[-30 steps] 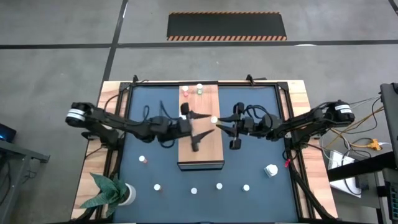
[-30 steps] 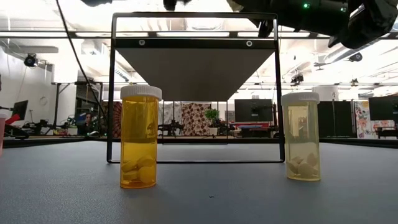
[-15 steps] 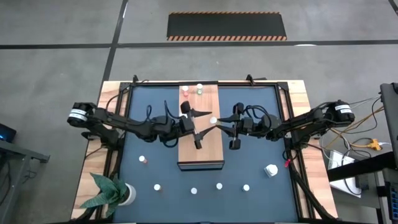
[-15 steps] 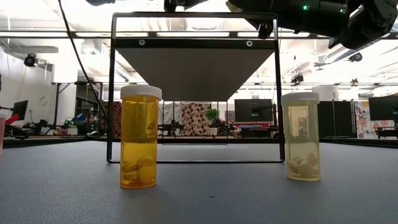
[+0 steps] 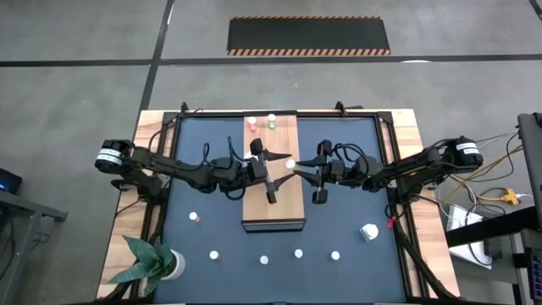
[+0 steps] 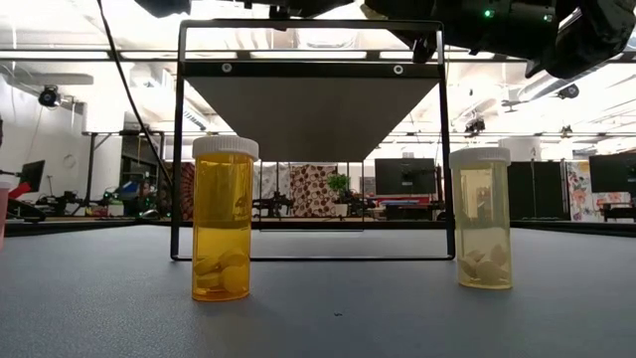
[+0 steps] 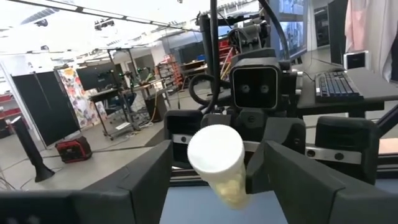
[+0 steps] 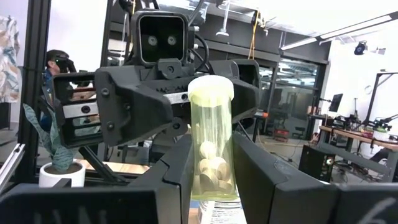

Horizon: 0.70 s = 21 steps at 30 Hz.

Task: Pick and place medicine bottles onto shelf by color
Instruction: Put the yellow pill bottle on the shelf

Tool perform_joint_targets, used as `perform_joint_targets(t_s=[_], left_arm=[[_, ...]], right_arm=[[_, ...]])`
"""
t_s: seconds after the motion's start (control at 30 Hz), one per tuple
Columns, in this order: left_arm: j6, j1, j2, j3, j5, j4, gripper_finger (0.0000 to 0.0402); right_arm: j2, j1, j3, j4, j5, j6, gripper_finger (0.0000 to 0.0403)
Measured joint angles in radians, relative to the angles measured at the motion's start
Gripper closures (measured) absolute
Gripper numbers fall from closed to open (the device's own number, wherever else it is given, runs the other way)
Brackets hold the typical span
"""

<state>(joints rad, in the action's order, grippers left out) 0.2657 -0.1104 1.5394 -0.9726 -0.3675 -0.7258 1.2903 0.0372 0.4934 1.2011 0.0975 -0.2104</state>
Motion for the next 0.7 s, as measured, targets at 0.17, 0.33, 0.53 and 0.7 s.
perform_joint_targets(t_s=[0.17, 0.33, 0.53, 0.7], left_arm=[[0.0, 0.0, 0.0, 0.0, 0.0, 0.0, 0.0213], [0.0, 0.0, 0.0, 0.0, 0.0, 0.0, 0.0261], [-0.003, 0.0, -0.001, 0.0, 0.002, 0.0, 0.0296], [-0.003, 0.0, -0.001, 0.0, 0.003, 0.0, 0.0299]], right_arm=[[0.0, 0.0, 0.0, -0.002, 0.0, 0.0, 0.0315], [0.0, 0.0, 0.0, -0.015, 0.0, 0.0, 0.0317], [0.0, 0.0, 0.0, -0.019, 0.0, -0.003, 0.0311], [0.0, 0.0, 0.0, -0.019, 0.0, -0.005, 0.0304]])
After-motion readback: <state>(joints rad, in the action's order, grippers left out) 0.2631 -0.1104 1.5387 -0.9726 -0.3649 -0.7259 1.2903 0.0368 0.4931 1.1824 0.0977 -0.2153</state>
